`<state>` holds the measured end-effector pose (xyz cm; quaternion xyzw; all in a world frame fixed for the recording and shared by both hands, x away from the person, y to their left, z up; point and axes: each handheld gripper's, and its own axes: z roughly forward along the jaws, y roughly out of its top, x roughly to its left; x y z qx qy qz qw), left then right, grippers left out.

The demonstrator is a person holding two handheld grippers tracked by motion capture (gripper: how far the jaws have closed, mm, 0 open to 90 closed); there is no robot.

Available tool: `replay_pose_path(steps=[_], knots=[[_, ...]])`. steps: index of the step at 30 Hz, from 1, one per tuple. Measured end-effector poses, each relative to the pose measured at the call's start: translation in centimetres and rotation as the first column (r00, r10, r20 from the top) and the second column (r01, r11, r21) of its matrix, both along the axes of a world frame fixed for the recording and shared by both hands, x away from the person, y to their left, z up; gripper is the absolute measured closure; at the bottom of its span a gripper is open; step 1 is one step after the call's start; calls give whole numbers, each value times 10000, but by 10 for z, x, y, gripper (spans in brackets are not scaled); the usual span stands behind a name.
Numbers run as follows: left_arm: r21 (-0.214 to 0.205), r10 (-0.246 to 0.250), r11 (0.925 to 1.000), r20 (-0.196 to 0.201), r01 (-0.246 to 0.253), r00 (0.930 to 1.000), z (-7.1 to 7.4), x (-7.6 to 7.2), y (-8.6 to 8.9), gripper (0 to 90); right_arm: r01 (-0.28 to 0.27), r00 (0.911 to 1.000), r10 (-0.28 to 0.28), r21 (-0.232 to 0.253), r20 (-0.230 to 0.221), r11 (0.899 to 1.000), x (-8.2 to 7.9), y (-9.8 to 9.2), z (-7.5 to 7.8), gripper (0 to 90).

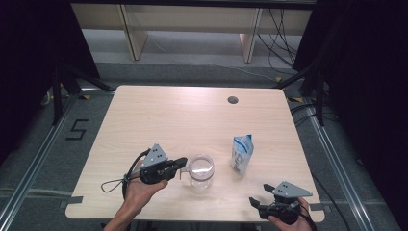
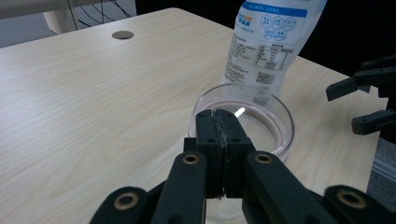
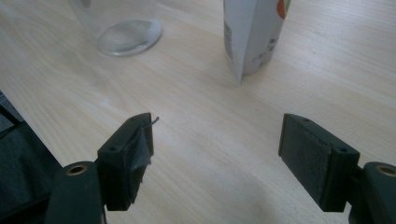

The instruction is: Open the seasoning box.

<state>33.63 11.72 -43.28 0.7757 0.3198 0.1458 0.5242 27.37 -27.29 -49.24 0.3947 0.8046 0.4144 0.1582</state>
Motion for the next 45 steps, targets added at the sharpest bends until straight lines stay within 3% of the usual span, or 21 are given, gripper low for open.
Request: replay_pose_path(steps=[7,9,15,16,22,23,26,28,29,30,32,33,35,38,39,45], knots=[[14,-34,10000,-8,34,10000,-2,1,1,890,-110,9999,110,-47,-48,9999,-1,3,1,291],[63,-21,10000,-73,22,10000,-5,2,1,890,-78,9997,79,-47,222,10000,1,2,1,306],[92,-111,9999,-67,112,9999,-6,2,0,890,-53,9989,56,-64,472,10000,0,4,4,347],[99,-103,9999,-66,103,9999,-7,2,0,890,-194,9994,193,28,301,9998,0,6,4,352],[214,14,9998,-37,-14,10000,-8,1,0,890,-230,9988,232,-55,439,9997,0,13,4,412],[236,-1,9997,-44,2,10000,-8,1,0,890,-561,9971,567,-125,513,9983,2,16,4,429],[328,91,9994,-31,-90,10000,-10,1,0,890,-637,9963,643,-119,568,9979,3,19,4,447],[614,165,9979,471,-194,9988,-10,4,2,891,-620,9949,621,-41,789,9981,4,24,5,473],[614,165,9979,471,-194,9988,-10,4,2,891,-620,9949,621,-41,789,9981,4,24,5,473],[559,181,9982,426,-205,9989,-10,3,2,891,-886,9939,877,105,665,9960,5,26,5,483],[123,13,9999,-64,-12,10000,-12,0,-1,890,-710,9942,692,189,818,9973,6,30,6,501],[209,88,9997,203,-92,9998,-12,2,-1,890,-762,9939,743,201,813,9969,6,33,6,527],[159,57,9999,150,-59,9999,-13,1,-1,889,-948,9905,935,88,1010,9955,8,37,6,554],[108,12,9999,197,-14,9998,-14,1,-1,888,-1098,9898,1082,122,921,9939,9,43,5,575],[-28,25,10000,14,-25,10000,-14,0,-1,888,-1149,9901,1132,162,833,9932,9,45,5,582],[-82,71,9999,101,-70,9999,-15,-1,-1,884,-1427,9837,1408,92,1115,9897,12,55,7,636]])
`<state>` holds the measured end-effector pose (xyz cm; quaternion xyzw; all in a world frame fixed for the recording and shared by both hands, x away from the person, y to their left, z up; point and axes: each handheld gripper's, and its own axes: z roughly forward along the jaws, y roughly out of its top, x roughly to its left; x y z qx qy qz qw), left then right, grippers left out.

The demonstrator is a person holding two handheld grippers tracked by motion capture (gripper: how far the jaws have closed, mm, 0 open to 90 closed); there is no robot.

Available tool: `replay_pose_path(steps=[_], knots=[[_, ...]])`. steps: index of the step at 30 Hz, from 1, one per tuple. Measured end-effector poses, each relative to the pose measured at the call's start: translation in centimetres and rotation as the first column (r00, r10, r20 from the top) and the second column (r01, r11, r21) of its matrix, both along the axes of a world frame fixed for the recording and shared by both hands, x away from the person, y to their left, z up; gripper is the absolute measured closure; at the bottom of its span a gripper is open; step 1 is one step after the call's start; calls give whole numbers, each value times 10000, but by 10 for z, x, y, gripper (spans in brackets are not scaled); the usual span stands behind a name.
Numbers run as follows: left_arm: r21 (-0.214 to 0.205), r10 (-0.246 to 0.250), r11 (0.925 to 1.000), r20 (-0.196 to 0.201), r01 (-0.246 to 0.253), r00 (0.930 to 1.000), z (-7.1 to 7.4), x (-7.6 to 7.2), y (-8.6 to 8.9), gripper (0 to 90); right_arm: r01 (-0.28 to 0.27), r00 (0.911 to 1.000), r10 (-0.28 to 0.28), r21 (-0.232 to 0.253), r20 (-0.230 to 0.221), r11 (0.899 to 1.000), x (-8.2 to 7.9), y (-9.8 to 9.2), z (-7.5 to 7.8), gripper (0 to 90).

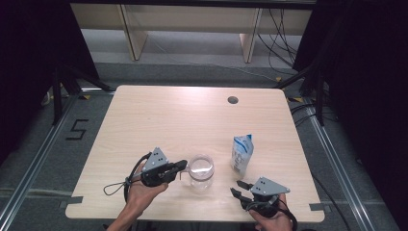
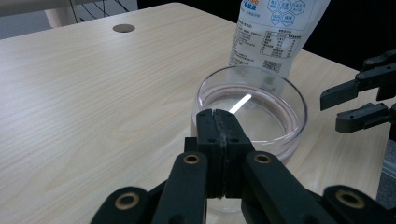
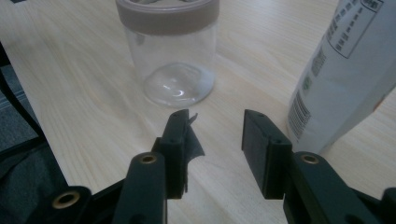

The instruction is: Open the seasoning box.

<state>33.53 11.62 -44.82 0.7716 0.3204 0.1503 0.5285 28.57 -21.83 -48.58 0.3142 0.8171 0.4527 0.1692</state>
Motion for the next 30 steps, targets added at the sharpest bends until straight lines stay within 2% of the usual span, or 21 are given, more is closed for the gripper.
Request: replay_pose_path(steps=[3,6,7,8,10,12,13,18,19,22,27,28,30], knots=[[-10,20,10000,115,-19,9999,-1,-1,1,880,-12,9995,14,-74,301,10000,2,6,-1,657],[-4,12,10000,143,-12,9999,-1,-1,1,879,20,9999,-19,-33,134,10000,2,8,-1,661],[-148,-18,9999,143,20,9999,-2,-1,2,879,-251,9995,251,-13,167,9997,3,10,-1,672],[-148,-18,9999,143,20,9999,-2,-1,2,879,-251,9995,251,-13,167,9997,3,10,-1,672],[-167,-24,9999,145,26,9999,-2,-1,2,879,-116,9997,117,-71,213,9999,3,11,1,688],[-198,-30,9998,174,33,9998,-3,-1,3,879,-206,9993,206,-3,299,9998,5,11,1,701],[-218,-17,9998,182,21,9998,-3,-1,3,879,-232,9988,224,161,438,9996,7,12,1,714],[-153,33,9999,206,-30,9998,-3,-2,3,879,-212,9991,207,118,381,9997,7,16,3,752],[-154,32,9999,211,-29,9998,-3,-2,3,879,-191,9978,186,74,632,9998,8,17,3,760],[-181,45,9998,211,-41,9998,-3,-2,3,879,-221,9964,212,95,819,9997,8,19,4,777],[-186,61,9998,251,-57,9997,-4,-3,3,880,-426,9968,412,180,691,9989,11,26,4,801],[-202,71,9998,235,-67,9997,-4,-3,3,880,-451,9950,444,56,895,9990,13,27,4,806],[-189,75,9998,217,-71,9997,-4,-3,4,881,-304,9962,298,56,824,9995,12,28,4,808]])
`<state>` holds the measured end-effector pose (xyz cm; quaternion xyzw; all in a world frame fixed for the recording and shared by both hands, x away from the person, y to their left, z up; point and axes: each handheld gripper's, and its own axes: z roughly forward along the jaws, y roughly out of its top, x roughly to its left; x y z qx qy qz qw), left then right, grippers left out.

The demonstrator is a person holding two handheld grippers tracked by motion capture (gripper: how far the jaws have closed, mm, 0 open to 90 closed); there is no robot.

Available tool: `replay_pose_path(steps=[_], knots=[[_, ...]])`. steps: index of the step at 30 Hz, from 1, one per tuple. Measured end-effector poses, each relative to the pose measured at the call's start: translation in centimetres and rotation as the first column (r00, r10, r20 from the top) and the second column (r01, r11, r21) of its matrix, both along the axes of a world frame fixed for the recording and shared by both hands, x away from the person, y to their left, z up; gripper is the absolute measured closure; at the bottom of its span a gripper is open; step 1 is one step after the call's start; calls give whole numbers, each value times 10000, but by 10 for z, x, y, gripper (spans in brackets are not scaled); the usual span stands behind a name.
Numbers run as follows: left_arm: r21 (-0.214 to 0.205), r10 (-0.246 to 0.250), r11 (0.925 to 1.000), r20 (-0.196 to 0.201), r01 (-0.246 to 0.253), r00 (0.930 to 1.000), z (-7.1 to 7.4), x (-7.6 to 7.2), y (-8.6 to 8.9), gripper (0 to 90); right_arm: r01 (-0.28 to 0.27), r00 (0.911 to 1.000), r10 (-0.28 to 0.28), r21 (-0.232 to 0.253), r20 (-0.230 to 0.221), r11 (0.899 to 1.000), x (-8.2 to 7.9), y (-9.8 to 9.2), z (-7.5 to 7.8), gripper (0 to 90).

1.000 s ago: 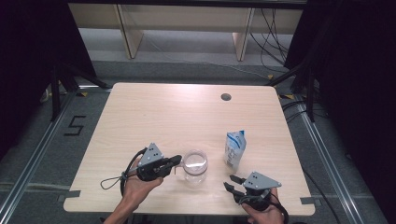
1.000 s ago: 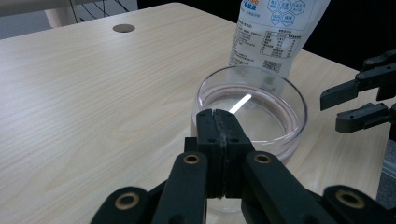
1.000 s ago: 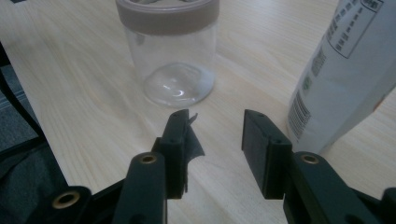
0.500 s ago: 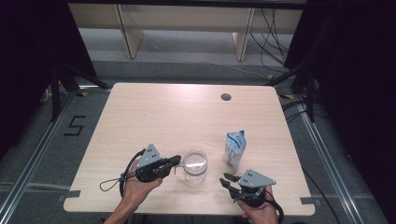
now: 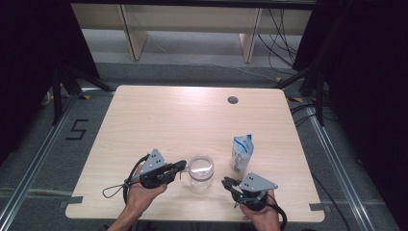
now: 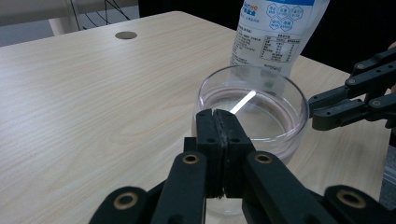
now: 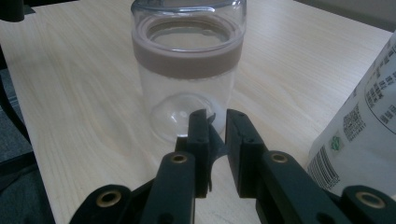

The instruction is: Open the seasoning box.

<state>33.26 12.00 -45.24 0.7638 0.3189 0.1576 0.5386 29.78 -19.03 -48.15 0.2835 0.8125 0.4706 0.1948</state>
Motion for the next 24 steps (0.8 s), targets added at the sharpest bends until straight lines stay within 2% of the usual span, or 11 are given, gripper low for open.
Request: replay_pose_path(steps=[1,2,4,6,9,10,14,17,19,23,24], knots=[[-72,-68,10000,43,69,10000,-1,1,0,881,-139,9999,139,35,-84,9999,1,2,0,812],[-95,-72,9999,41,72,10000,-1,1,0,880,-102,9999,102,4,124,9999,2,2,1,814],[-101,-82,9999,52,83,10000,-1,1,0,881,11,9999,-12,57,166,10000,2,2,1,815],[-106,-95,9999,57,95,9999,-1,1,0,880,-76,10000,77,145,-26,9999,3,5,2,822],[-64,-84,9999,36,85,10000,-1,1,1,880,-129,9999,128,140,66,9998,4,5,3,830],[-95,-102,9999,44,102,9999,-1,1,1,880,-72,9996,68,159,292,9998,5,6,4,832],[-99,-112,9999,48,113,9999,-2,1,1,880,-127,9992,117,257,392,9996,8,8,6,837],[-101,-99,9999,40,100,9999,-2,1,1,880,-138,9998,131,373,172,9992,9,9,7,842],[-138,-96,9999,15,97,10000,-2,1,1,880,-197,9986,178,389,496,9990,12,11,11,857],[-177,-69,9998,-26,69,10000,-2,1,1,880,-217,9988,201,362,443,9991,14,12,14,869],[-166,-80,9998,-12,80,10000,-2,1,1,880,-187,9982,167,335,579,9993,15,12,15,876]])
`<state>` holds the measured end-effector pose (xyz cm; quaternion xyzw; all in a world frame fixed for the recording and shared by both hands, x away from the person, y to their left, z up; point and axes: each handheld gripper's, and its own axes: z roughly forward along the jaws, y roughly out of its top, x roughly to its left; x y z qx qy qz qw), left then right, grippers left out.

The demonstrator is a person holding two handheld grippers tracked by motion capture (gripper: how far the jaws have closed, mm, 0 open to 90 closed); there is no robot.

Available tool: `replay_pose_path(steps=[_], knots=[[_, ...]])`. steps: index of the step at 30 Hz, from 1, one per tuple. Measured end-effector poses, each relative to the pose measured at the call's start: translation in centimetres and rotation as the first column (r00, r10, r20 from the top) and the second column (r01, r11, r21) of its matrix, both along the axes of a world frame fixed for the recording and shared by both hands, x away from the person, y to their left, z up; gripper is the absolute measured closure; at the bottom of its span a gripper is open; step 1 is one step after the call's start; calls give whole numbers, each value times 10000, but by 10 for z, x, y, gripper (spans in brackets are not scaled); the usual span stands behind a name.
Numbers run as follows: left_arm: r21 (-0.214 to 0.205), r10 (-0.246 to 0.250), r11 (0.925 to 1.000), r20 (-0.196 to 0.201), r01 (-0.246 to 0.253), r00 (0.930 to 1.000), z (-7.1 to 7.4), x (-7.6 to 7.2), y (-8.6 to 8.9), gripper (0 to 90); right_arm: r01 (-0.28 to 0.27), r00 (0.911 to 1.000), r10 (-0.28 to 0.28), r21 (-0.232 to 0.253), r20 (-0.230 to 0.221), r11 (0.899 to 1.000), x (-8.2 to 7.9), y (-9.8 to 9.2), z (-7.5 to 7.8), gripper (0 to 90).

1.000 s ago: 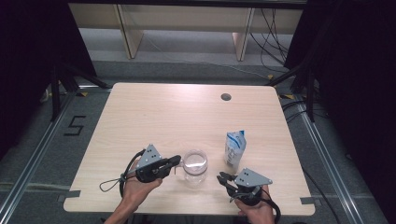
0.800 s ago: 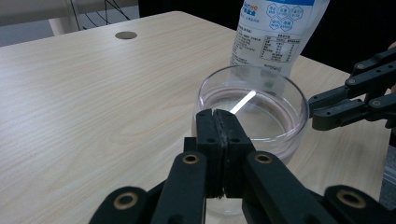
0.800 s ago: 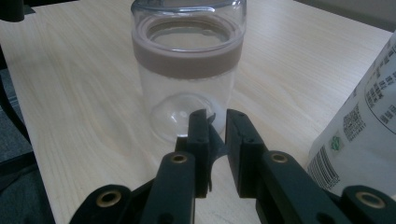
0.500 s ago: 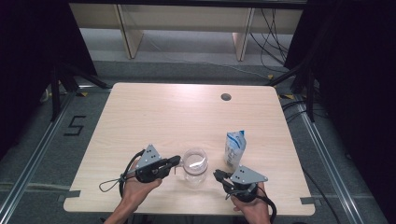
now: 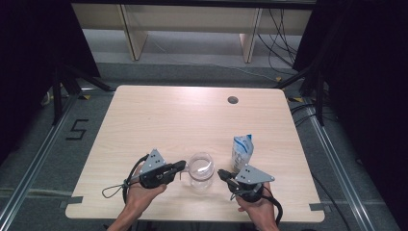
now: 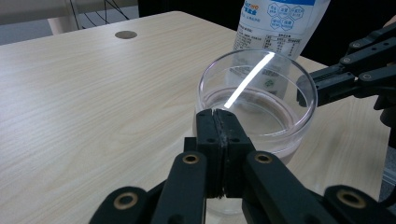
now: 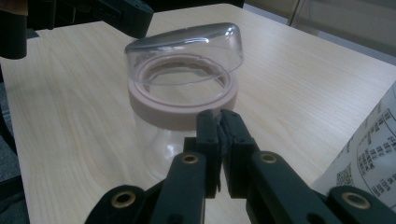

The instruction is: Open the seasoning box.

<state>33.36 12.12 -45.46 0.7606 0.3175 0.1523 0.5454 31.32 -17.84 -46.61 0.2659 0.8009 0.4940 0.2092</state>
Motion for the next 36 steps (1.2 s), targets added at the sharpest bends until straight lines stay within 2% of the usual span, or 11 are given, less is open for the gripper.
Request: replay_pose_path(steps=[2,3,6,8,10,12,18,24,27,28,36], knots=[[24,-17,10000,19,17,10000,0,0,0,881,-202,9995,204,-110,246,9997,3,1,1,882],[42,-36,10000,43,36,10000,0,0,0,881,-88,9999,90,134,-127,9999,1,3,1,885],[47,-48,10000,57,48,10000,0,0,0,880,-77,9993,83,143,-361,9999,1,5,2,890],[-16,5,10000,-10,-5,10000,0,0,0,881,-267,9996,267,76,-3,9996,5,9,3,890],[-19,4,10000,-7,-4,10000,0,0,0,880,-233,9993,236,123,-303,9997,4,12,3,890],[-21,-8,10000,-10,8,10000,0,0,0,877,-359,9994,359,86,26,9993,6,12,3,890],[-77,-32,10000,-53,32,10000,0,0,0,863,-464,9989,464,58,-8,9989,7,14,6,890],[301,-72,9995,233,65,9997,4,-1,5,703,-494,9985,499,183,-239,9986,8,18,9,890],[282,-10,9996,256,3,9997,5,-7,9,526,-558,9981,563,232,-239,9982,9,19,11,890],[287,-7,9996,191,1,9998,5,-9,11,497,-544,9985,545,245,-13,9982,10,20,12,890],[224,149,9996,-286,-143,9995,-4,-24,21,340,-635,9977,643,342,-225,9974,9,25,15,887]])
